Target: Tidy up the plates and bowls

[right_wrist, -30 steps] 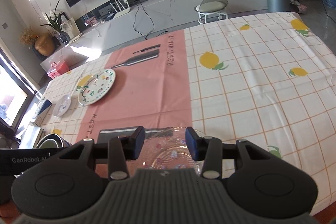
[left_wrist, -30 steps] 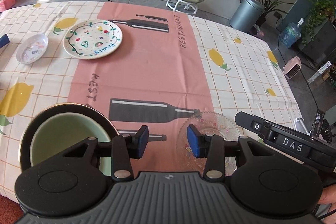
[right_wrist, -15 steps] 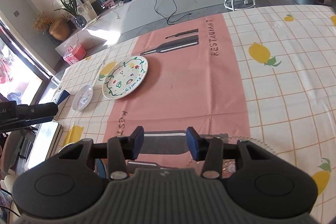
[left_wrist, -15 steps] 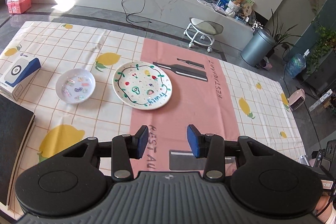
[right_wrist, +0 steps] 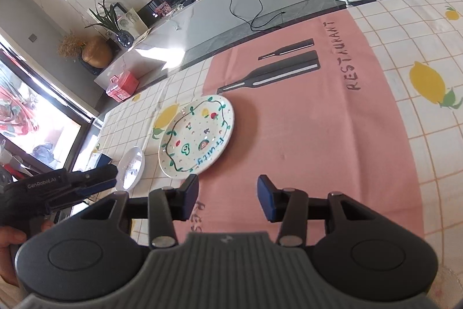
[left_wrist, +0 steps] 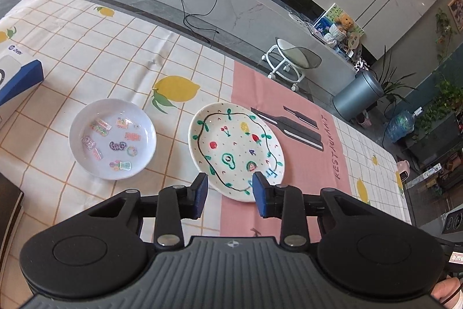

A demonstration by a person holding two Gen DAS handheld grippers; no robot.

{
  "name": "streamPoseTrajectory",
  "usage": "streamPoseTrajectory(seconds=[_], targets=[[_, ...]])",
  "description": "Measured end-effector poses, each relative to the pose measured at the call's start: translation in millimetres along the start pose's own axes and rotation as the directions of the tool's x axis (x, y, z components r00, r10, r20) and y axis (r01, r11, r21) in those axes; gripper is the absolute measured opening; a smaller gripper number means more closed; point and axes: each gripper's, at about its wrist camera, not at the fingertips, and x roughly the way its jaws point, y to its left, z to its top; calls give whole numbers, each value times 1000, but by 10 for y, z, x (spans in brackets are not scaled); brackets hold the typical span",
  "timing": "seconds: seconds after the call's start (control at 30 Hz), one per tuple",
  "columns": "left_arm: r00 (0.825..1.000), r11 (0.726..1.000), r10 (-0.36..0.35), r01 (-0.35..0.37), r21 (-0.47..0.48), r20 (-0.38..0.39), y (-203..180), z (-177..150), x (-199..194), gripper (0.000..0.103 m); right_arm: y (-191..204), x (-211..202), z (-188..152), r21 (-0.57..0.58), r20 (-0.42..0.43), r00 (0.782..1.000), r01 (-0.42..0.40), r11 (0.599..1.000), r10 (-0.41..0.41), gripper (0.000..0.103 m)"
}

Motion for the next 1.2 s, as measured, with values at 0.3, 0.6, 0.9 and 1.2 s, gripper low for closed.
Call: streamPoseTrajectory(seconds=[0.3,0.6,0.9,1.2], targets=[[999,996,45,-45,-71,1,290,151,465,36,-90,630,293,88,-62,997,-33,996,38,32],[999,995,52,-53,-89,-7,369,229,654,36,-220,990,404,160,-78,994,-64,985,77,32],[999,994,35,-36,-102,-3,381,260,770,36,-268,1163,453,218,-63,991,-103,971,119,30],[999,996,39,-38,-83,4,316,254,815,25,-386,1279,437,266,-40,989,-126,956,141,6]])
